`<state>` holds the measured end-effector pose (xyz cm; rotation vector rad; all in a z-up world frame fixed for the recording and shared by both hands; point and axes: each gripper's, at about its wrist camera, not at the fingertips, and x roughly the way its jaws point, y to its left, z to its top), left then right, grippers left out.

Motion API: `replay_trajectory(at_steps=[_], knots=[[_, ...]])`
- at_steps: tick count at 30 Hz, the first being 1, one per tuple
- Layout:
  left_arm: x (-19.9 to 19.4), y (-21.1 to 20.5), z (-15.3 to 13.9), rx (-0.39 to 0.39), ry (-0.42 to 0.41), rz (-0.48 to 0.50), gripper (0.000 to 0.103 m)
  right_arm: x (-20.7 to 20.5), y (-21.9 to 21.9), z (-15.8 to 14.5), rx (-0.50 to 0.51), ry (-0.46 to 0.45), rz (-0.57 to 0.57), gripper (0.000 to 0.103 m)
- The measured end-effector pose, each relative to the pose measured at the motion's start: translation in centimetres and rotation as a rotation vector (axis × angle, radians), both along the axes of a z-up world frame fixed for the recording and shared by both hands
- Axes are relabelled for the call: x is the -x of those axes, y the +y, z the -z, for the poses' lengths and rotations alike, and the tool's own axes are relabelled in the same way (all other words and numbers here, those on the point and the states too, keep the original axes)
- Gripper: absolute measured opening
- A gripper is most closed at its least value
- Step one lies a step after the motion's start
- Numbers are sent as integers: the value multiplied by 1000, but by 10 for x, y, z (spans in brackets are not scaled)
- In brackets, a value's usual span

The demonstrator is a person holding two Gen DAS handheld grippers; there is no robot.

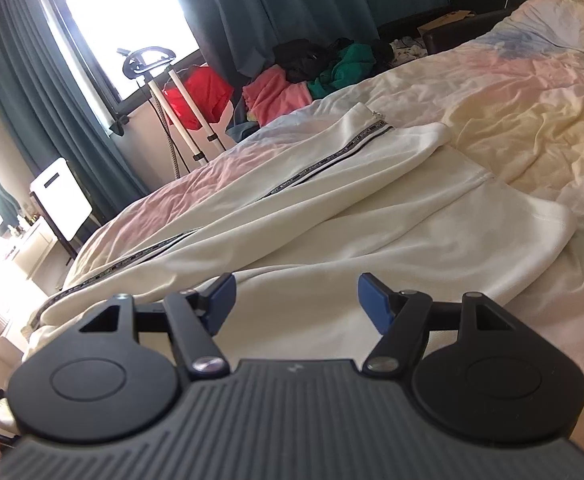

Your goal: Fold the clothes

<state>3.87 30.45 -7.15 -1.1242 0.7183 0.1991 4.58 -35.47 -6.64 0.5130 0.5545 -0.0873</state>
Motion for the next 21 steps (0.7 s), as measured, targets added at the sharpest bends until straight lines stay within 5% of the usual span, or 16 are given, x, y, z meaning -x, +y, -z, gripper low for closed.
replay_trajectory(at_steps=[7, 15, 21], knots=[[24, 10, 4, 136, -267, -41, 74, -6, -2, 2, -37, 4, 18, 70], [33, 14, 24, 170, -100, -129, 74, -6, -5, 3, -69, 10, 40, 71], [26, 18, 30, 192, -99, -183, 75, -7, -8, 8, -95, 24, 54, 71]])
